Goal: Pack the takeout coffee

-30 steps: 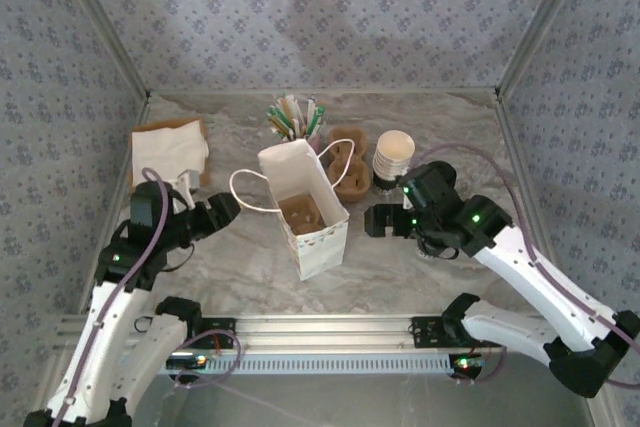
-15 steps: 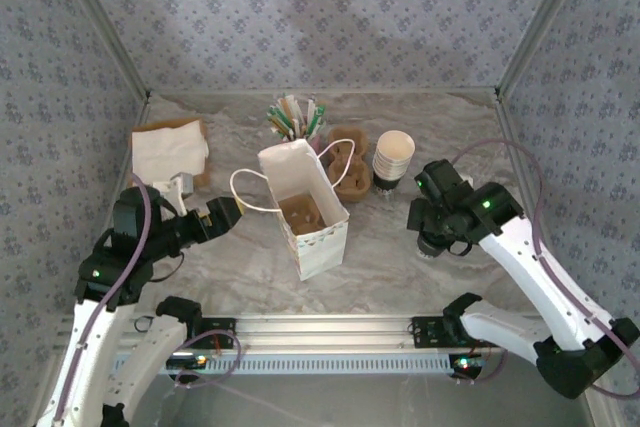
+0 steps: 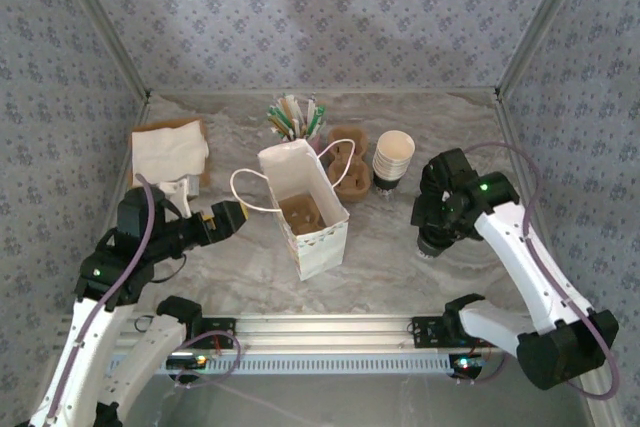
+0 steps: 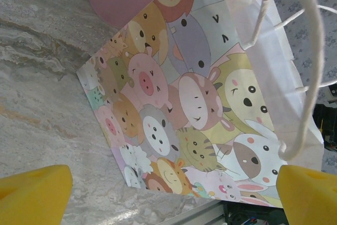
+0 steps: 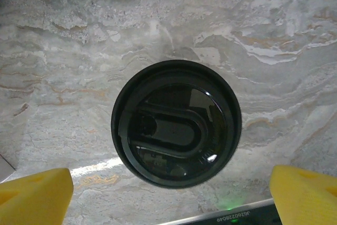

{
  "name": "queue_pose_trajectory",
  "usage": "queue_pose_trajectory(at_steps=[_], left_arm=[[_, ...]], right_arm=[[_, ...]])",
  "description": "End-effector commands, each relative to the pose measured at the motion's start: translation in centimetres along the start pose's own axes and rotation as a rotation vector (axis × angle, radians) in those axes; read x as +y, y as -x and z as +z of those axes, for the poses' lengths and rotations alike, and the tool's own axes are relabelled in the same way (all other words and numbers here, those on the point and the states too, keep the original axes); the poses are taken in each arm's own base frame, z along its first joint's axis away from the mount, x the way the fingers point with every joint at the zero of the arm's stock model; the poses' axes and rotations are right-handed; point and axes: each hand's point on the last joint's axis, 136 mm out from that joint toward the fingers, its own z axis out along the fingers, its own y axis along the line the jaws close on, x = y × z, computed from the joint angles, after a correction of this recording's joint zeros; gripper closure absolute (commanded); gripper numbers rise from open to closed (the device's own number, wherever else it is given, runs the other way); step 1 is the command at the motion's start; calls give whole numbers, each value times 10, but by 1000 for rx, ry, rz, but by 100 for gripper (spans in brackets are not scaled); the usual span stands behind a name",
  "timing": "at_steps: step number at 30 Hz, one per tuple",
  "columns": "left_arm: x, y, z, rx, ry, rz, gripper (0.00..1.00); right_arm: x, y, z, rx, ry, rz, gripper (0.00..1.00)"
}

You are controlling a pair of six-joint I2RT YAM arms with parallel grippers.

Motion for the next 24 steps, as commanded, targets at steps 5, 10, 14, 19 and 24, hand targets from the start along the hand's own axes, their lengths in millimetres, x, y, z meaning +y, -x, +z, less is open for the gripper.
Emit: queue_pose_trajectory(at_steps=[5,10,14,19,24], left_arm=[[0,2,6,-1,-7,19,1],[0,2,8,0,-10,15,0],[1,2,10,2,-9,12,1],[1,2,11,2,-9,10,0],[1,2,12,3,-10,8,0]], right_arm=[[-4,-3,14,54,4,-27,8],[-8,-3,22,92,-6,-24,11],[-7,-5,25,124,-6,-34,12],[-6,-6,26,159,-3,-53,12],[-5,-7,32,198,-12,-65,12]])
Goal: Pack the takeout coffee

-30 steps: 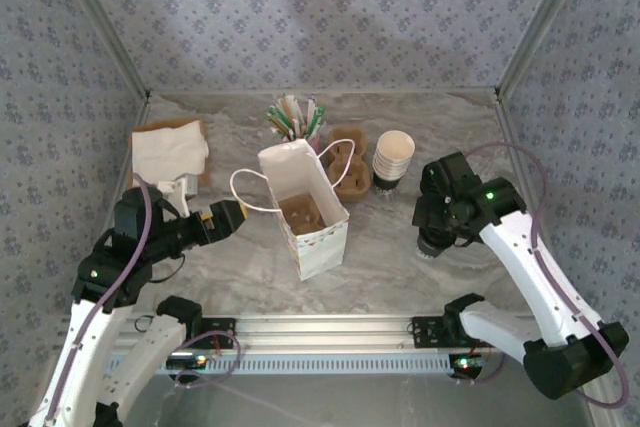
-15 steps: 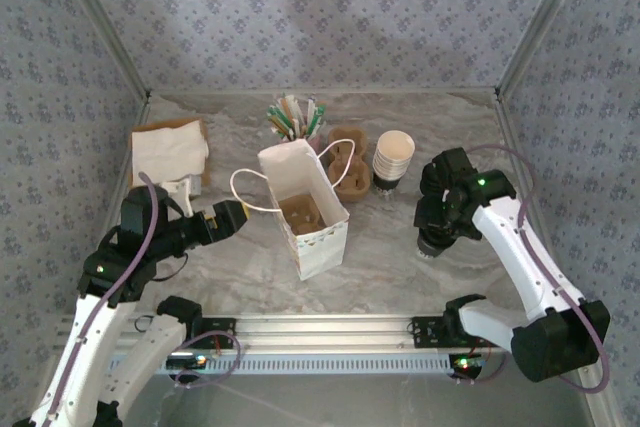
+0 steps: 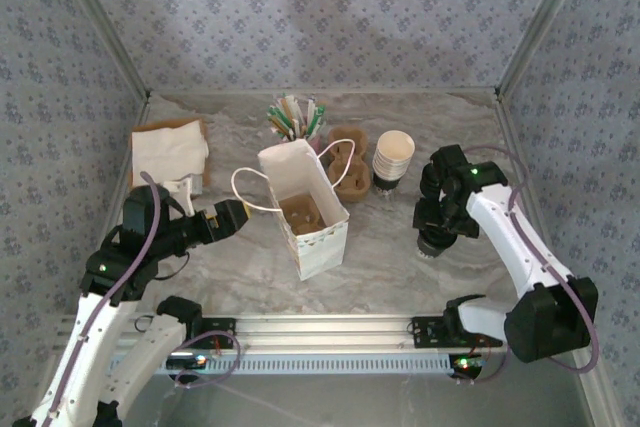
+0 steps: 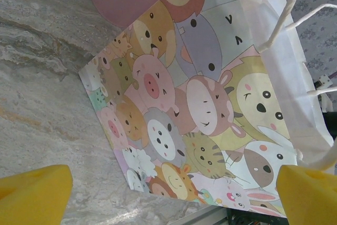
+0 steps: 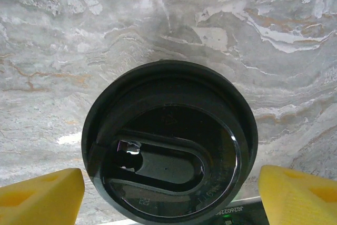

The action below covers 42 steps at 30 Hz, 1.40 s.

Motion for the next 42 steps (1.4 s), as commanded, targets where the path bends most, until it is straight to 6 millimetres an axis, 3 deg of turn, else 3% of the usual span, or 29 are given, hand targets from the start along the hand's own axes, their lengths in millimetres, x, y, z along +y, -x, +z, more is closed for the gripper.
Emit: queue_pose_trajectory(at_steps=[1,42], left_arm=[[-3,3,3,-4,-13,8,1],[-3,2,4,-1,-15,5,1]], right_arm=[[0,-2,-1,37,2,-20,13],[0,9,7,60,0,-25,22]])
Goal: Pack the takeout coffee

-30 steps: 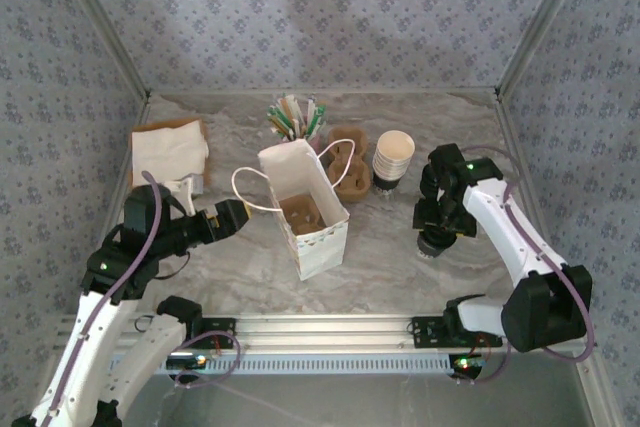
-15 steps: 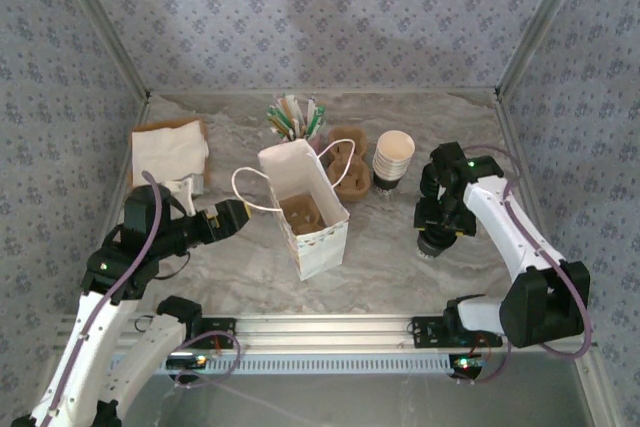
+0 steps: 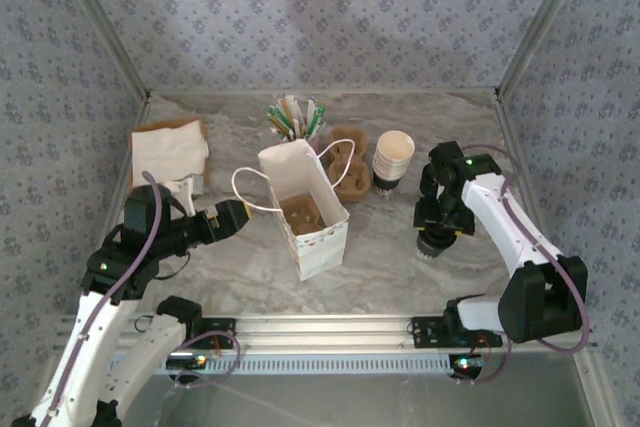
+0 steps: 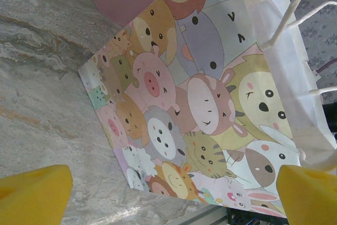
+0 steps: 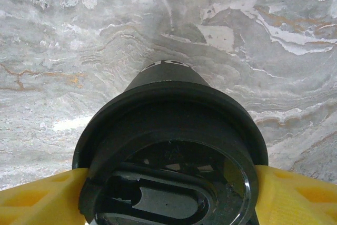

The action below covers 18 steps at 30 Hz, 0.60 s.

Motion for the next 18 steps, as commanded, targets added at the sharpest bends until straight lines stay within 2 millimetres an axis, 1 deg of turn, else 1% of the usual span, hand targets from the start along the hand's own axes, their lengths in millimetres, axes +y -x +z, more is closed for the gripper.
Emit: queue_pose_trajectory(at_steps=[1,10,18], left_arm=[[-5,3,2,-9,-20,11,1],[-7,5,1,-10,-24,11,0],[-11,6,-1,-15,-33,14,1]], right_arm=[[-1,4,-6,-10,4,-6,23],[-1,6,-11,-48,8,-8,30],[4,5,-33,-112,29,-27,31]])
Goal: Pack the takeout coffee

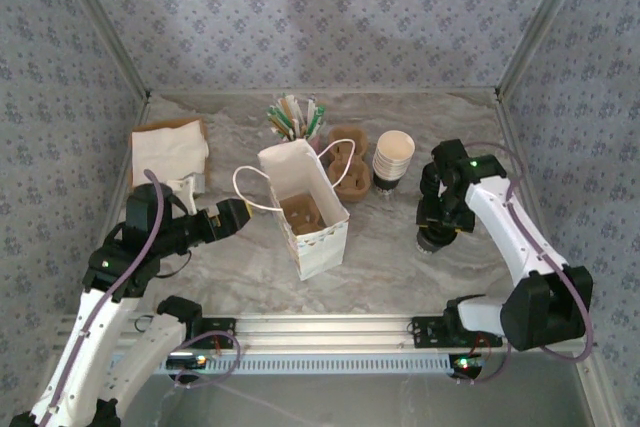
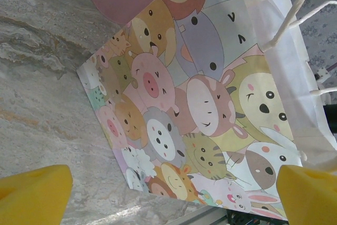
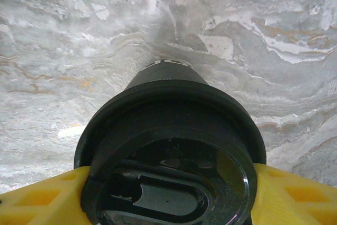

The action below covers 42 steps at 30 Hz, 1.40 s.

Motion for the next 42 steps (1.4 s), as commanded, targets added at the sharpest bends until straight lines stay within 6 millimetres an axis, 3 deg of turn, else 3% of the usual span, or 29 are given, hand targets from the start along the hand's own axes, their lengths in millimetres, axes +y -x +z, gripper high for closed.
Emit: queue_pose_trajectory(at_steps=[1,13,23,31,42], left_arm=[[-10,6,-4,-23,-30,13,0],[-10,16,-25,-107,7,48,0],[-1,25,-47,-201,84,77,1],[0,31,-57,-229,123,88,1],[-2,44,-57,-228,170,110,0]], right_arm=[[3,2,-21,-55,11,-18,31],[13,-1,-64,-158,54,-55,31],[14,-16,-99,-242,84,-78,31],[10,-29,-140,-344,149,-85,31],[33,-37,-198,-473,366,-133,32]])
